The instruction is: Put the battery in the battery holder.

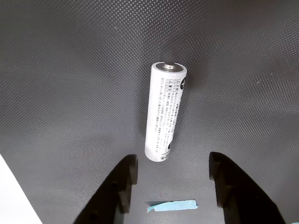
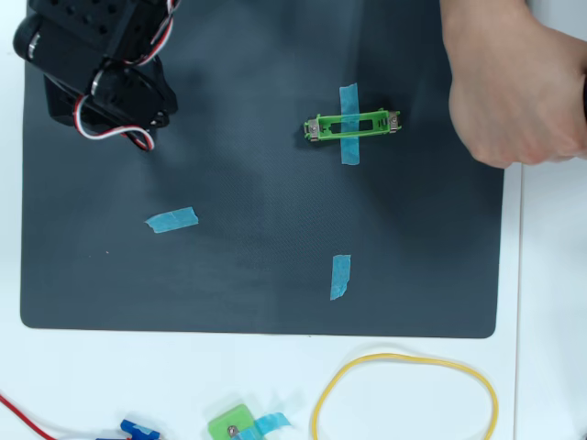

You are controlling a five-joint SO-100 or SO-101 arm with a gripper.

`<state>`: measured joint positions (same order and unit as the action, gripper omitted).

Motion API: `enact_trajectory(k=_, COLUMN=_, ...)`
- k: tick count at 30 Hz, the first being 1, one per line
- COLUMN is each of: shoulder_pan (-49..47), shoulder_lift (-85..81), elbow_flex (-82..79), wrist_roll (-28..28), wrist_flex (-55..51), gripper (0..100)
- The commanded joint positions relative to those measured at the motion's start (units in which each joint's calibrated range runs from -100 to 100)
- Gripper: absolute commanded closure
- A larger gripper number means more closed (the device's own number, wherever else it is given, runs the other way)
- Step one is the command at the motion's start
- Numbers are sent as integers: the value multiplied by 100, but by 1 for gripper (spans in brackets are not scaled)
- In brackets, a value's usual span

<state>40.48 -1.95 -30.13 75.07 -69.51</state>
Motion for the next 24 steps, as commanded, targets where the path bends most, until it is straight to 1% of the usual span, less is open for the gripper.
enact_trajectory(k=1, shoulder_pan=-6, shoulder_lift=37, elbow_flex=255, wrist_roll=10, wrist_flex=-7, gripper=85)
enact_trajectory(k=5, shoulder_pan=-6, shoulder_lift=336, elbow_flex=440, wrist_roll=-1, wrist_flex=2, gripper=85)
enact_trajectory(k=24, shoulder_pan=67, shoulder_lift=660, elbow_flex=370, wrist_roll=25, wrist_flex=10, gripper=85)
